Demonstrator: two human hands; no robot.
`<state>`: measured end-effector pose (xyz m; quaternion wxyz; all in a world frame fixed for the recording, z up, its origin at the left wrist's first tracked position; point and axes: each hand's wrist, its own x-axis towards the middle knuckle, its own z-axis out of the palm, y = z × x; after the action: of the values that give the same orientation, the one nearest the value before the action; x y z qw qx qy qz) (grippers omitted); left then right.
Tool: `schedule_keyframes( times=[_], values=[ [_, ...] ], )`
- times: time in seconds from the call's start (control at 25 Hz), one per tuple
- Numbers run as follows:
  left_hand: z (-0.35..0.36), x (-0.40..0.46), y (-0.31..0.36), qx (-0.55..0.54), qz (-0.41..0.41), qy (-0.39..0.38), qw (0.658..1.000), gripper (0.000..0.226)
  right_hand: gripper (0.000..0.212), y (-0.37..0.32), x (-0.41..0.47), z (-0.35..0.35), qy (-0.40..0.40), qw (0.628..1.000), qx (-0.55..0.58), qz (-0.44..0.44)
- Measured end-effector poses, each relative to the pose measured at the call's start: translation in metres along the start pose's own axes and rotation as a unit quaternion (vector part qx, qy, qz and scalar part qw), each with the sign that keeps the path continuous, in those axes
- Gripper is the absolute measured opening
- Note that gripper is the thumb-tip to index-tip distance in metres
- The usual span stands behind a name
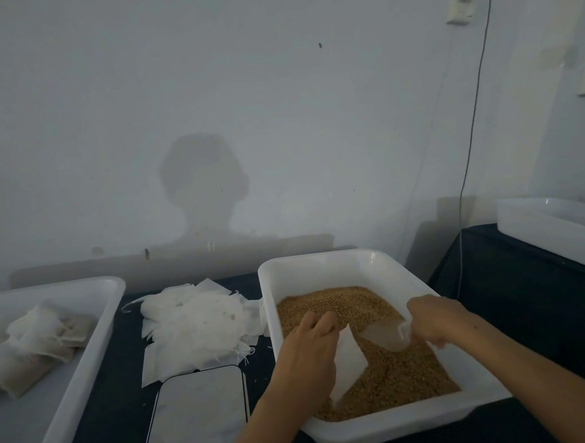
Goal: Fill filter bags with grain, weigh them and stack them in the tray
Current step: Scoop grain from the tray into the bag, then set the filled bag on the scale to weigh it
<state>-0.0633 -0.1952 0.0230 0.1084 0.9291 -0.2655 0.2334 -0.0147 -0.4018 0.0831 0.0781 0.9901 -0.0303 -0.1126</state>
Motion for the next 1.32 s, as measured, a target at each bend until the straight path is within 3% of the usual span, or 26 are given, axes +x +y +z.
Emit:
schedule_keyframes(
  times=[0.2,0.52,0.6,0.64,0.76,0.88,1.08,1.32],
  values=[
    [0.007,-0.003,-0.006,-0.032,-0.030,-0.027,0.999,0.023,0.027,-0.021,0.029,0.021,0.043,0.998,0.041,-0.018],
    [0.010,0.011,-0.013,-0.055,-0.124,-0.133,0.982,0.030,0.031,-0.012,0.049,0.050,0.052,0.988,0.133,-0.056],
    [0.008,0.018,-0.017,-0.069,-0.140,-0.141,0.978,0.034,0.019,-0.001,0.042,0.048,0.065,0.984,0.149,-0.069],
    [0.008,0.021,-0.020,-0.070,-0.140,-0.144,0.977,0.034,0.013,0.006,0.037,0.044,0.071,0.982,0.159,-0.078],
    [0.010,0.027,-0.025,-0.048,-0.108,-0.160,0.980,0.027,0.024,0.030,0.017,0.025,0.066,0.970,0.206,-0.108],
    [0.010,0.032,-0.029,-0.031,-0.096,-0.184,0.978,0.024,0.021,0.051,-0.007,0.001,0.046,0.949,0.278,-0.142],
    [0.010,0.035,-0.029,-0.050,-0.112,-0.174,0.977,0.037,0.015,0.058,-0.031,-0.021,-0.012,0.931,0.303,-0.205],
    [0.015,0.032,-0.030,-0.037,-0.098,-0.125,0.987,0.025,0.014,0.049,-0.032,-0.024,-0.016,0.936,0.276,-0.218]
  ],
)
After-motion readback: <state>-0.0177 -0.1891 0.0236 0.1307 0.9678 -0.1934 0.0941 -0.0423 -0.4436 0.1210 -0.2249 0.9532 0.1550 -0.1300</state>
